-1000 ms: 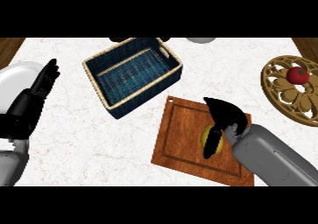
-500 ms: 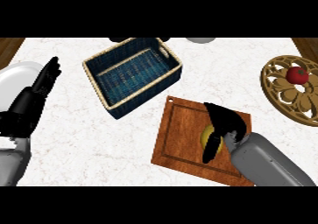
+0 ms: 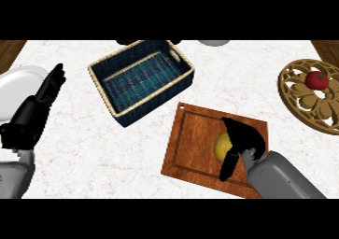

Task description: Pick the lemon from the cutting board and place it in the basket

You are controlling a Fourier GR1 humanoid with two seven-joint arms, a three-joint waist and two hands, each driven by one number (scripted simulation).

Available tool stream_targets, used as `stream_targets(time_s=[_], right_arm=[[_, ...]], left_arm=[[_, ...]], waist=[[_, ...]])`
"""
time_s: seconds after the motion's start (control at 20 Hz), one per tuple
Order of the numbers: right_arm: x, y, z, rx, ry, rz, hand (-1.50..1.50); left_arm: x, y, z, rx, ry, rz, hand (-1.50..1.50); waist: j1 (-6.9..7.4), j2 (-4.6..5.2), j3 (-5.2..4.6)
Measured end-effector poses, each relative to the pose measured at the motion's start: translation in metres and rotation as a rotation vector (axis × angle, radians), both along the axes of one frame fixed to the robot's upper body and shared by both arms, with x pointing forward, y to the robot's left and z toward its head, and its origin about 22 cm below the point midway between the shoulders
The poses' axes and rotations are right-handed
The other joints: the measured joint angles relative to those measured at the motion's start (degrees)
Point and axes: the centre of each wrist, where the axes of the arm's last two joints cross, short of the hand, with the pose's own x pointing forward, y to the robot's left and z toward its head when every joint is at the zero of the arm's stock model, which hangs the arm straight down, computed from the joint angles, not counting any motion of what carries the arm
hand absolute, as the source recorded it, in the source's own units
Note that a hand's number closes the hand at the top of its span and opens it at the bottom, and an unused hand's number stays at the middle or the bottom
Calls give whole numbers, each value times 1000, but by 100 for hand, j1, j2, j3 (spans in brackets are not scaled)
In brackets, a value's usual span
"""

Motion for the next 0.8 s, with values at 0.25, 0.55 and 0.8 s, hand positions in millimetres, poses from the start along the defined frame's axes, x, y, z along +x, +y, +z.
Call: stream_targets(time_s=[0.25, 0.55, 0.8], right_arm=[[4, -1, -5, 9, 4, -19, 150], [6, 1, -15, -8, -25, -12, 150], [9, 1, -19, -49, -60, 28, 150]], left_arm=[[-3, 5, 7, -2, 0, -6, 0], [-2, 3, 8, -8, 7, -5, 0], [1, 2, 6, -6, 7, -8, 0]], waist=[[10, -10, -8], [11, -41, -35], [8, -56, -45]])
